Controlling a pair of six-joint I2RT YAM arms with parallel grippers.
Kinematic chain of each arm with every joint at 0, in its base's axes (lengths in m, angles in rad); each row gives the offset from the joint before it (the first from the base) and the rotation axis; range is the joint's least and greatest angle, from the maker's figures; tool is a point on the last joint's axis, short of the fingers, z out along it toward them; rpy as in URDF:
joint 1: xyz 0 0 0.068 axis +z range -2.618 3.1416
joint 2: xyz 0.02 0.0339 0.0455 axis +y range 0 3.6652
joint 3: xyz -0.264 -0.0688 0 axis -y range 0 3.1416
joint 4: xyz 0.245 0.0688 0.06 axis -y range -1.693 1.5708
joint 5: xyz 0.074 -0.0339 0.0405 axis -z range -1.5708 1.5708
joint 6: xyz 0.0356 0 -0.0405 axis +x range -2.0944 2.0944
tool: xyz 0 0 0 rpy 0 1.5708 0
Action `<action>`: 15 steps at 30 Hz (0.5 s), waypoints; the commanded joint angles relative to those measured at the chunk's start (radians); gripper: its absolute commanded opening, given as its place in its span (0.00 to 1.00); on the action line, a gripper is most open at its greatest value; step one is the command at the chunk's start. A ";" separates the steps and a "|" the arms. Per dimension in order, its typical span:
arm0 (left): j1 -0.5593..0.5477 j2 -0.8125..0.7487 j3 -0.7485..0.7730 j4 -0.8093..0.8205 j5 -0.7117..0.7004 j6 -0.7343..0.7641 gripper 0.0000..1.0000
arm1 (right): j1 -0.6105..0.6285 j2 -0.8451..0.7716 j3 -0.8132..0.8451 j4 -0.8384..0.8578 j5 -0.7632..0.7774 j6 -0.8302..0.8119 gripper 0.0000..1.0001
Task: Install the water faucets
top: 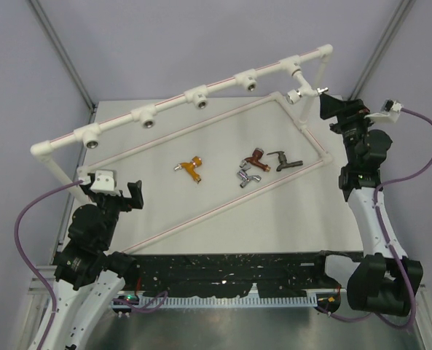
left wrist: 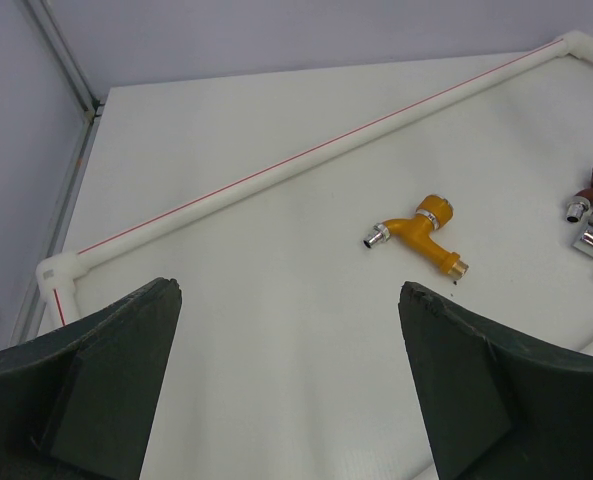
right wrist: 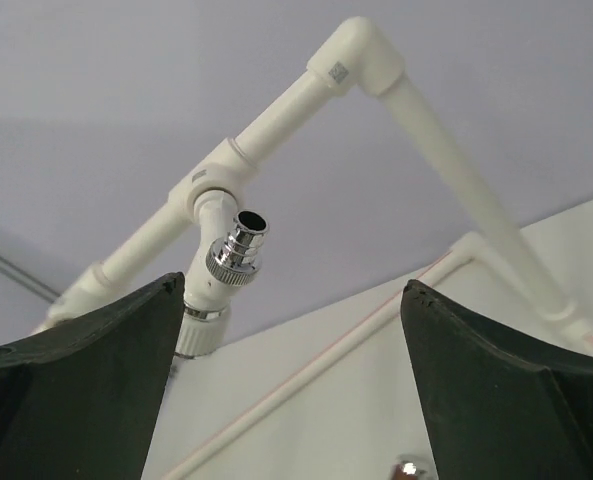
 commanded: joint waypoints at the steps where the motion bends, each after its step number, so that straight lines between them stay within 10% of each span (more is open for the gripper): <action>1: -0.003 -0.010 -0.003 0.050 -0.005 0.008 0.95 | 0.002 -0.151 0.068 -0.150 0.054 -0.632 0.96; 15: -0.003 -0.028 -0.006 0.051 -0.004 0.008 0.95 | 0.265 -0.222 0.194 -0.398 0.104 -2.013 0.97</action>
